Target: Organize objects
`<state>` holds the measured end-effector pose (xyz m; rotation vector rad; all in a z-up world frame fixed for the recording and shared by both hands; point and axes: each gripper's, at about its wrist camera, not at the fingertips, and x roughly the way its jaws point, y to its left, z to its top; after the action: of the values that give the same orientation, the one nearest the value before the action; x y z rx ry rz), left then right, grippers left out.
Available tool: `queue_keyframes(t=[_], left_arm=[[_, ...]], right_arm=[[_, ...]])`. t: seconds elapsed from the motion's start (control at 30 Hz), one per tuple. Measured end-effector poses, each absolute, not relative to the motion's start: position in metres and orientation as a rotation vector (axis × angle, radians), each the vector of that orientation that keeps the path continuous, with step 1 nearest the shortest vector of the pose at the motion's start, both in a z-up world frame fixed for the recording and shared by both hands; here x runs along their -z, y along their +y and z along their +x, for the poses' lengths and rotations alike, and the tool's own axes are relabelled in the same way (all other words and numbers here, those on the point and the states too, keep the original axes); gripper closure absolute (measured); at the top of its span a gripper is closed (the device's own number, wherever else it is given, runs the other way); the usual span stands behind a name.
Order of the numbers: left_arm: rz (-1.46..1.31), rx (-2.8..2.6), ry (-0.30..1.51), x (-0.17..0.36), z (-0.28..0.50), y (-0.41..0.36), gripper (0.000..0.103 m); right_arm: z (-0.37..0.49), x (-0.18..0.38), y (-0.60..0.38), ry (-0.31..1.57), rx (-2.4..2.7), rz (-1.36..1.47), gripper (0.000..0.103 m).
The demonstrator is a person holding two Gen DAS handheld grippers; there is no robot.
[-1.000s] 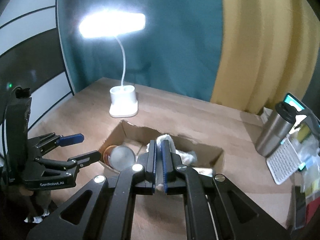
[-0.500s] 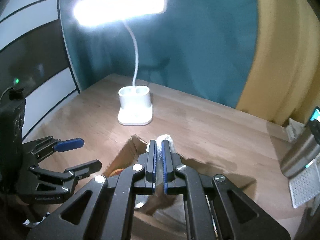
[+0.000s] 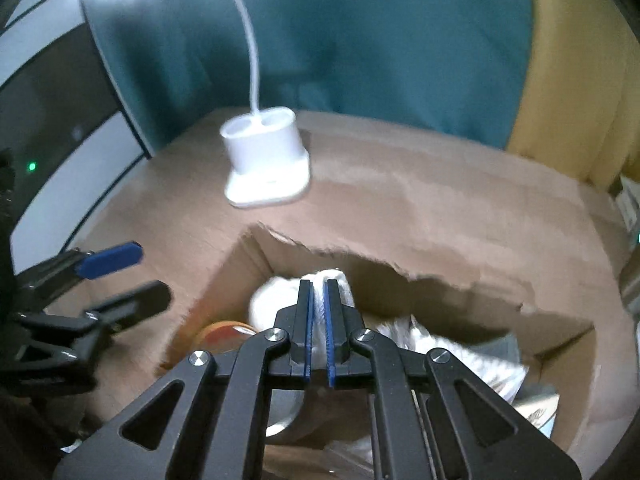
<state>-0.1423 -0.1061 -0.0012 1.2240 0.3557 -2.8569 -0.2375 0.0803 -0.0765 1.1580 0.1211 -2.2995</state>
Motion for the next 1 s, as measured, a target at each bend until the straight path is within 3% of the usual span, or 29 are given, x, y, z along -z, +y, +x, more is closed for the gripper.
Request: queue_keyframes(t=[0.27, 0.3, 0.37, 0.5, 0.8, 1.0], left_arm=[[1.223, 2.859, 0.325, -0.003, -0.141, -0.095, 0.032], [1.223, 2.861, 0.321, -0.004, -0.140, -0.093, 0.032], [1.221, 2.870, 0.308, -0.006, -0.139, -0.087, 0.032], [1.213, 2.887, 0.289, -0.011, -0.135, -0.074, 0.032], [1.203, 2.938, 0.245, -0.022, -0.124, -0.036, 0.032], [1.210, 2.962, 0.215, -0.026, -0.116, -0.011, 0.032]], right_arm=[[-0.244, 0.086, 0.086, 0.085, 2.285, 1.200, 0.094], [-0.242, 0.084, 0.088, 0.092, 2.290, 1.199, 0.090], [-0.237, 0.079, 0.094, 0.081, 2.304, 1.180, 0.070], [-0.227, 0.068, 0.109, 0.082, 2.352, 1.149, 0.055], [-0.199, 0.055, 0.151, 0.082, 2.442, 1.124, 0.053], [-0.181, 0.052, 0.180, 0.060, 2.488, 1.122, 0.046]])
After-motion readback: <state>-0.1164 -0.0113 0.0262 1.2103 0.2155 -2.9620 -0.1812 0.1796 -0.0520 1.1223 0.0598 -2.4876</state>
